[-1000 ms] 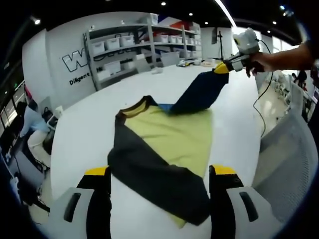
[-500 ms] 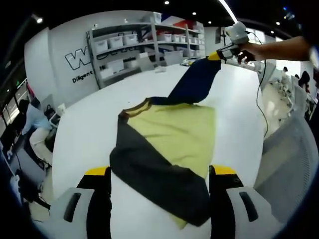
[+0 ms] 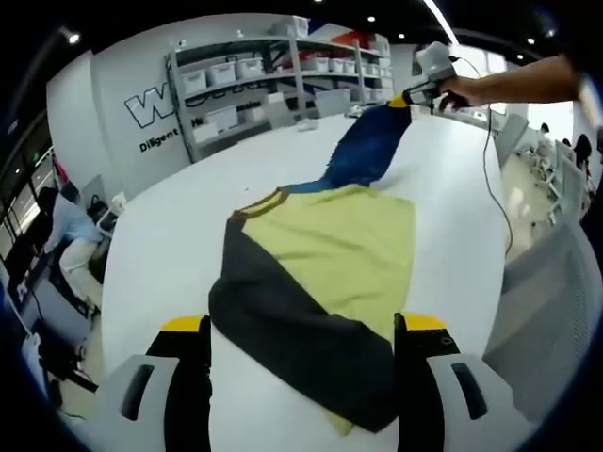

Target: Fold the garment on the visible template until the final outline fits inside the template.

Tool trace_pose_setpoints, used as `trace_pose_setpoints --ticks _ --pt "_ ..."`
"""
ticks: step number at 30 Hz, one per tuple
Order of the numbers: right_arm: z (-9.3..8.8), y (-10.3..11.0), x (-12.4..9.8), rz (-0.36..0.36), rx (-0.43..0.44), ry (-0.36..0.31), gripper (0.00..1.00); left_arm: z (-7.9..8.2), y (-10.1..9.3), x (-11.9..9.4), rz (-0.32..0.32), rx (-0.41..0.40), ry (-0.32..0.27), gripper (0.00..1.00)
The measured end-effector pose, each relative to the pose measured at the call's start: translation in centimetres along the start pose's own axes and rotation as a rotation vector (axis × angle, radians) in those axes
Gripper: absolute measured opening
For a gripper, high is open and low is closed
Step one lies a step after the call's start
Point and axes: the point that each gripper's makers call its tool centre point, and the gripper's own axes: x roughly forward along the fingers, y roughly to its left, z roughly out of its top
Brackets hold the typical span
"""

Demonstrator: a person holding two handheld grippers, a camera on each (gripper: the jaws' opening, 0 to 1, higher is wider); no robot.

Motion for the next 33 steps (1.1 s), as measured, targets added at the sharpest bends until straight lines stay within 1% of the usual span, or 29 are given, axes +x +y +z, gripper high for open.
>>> trace_pose_setpoints --ticks 4,9,12,14,17,20,24,25,27,28,30,31,33 --pt "-0.8 -1.4 1.4 -0.004 0.042 0.011 0.00 0.1 0.0 0.3 0.001 -0.006 0.007 0.76" --pt "-1.7 -2.9 2.3 -0.010 0.087 0.019 0.00 0.3 0.0 0.6 0.004 -0.001 0.018 0.76" --pt "-2.1 -3.6 2.7 -0.001 0.140 0.007 0.00 0.3 0.2 0.7 0.010 -0.002 0.023 0.76" --pt "-2.6 -4.3 2.8 -0.017 0.136 0.012 0.00 0.4 0.4 0.8 0.014 -0.007 0.027 0.76" --pt "-3.7 -5.3 3.1 -0.026 0.169 0.029 0.00 0.5 0.5 1.0 0.017 -0.007 0.030 0.75" --pt "-4.7 -5.9 3.4 -0.031 0.170 0.043 0.00 0.5 0.5 1.3 0.017 -0.006 0.037 0.75" --pt "-6.5 -7.1 3.4 -0.055 0.177 0.065 0.00 0.5 0.4 1.5 0.014 -0.010 0.043 0.75" --pt "-6.7 -7.2 3.4 -0.059 0.175 0.068 0.00 0.5 0.4 1.6 0.013 -0.007 0.046 0.75" --pt "-8.0 -8.1 3.1 -0.079 0.177 0.086 0.00 0.5 0.3 1.7 0.012 -0.004 0.047 0.75" --pt "-8.3 -8.2 3.1 -0.083 0.180 0.091 0.00 0.5 0.3 1.7 0.011 -0.006 0.048 0.75" --pt "-9.5 -8.7 2.4 -0.097 0.193 0.088 0.00 0.5 0.3 1.8 0.009 -0.005 0.050 0.75" --pt "-9.8 -8.3 1.7 -0.099 0.201 0.090 0.00 0.4 0.2 1.8 0.008 -0.005 0.051 0.75" --pt "-10.5 -8.0 1.2 -0.091 0.223 0.081 0.00 0.3 0.2 2.0 0.006 -0.006 0.055 0.75"
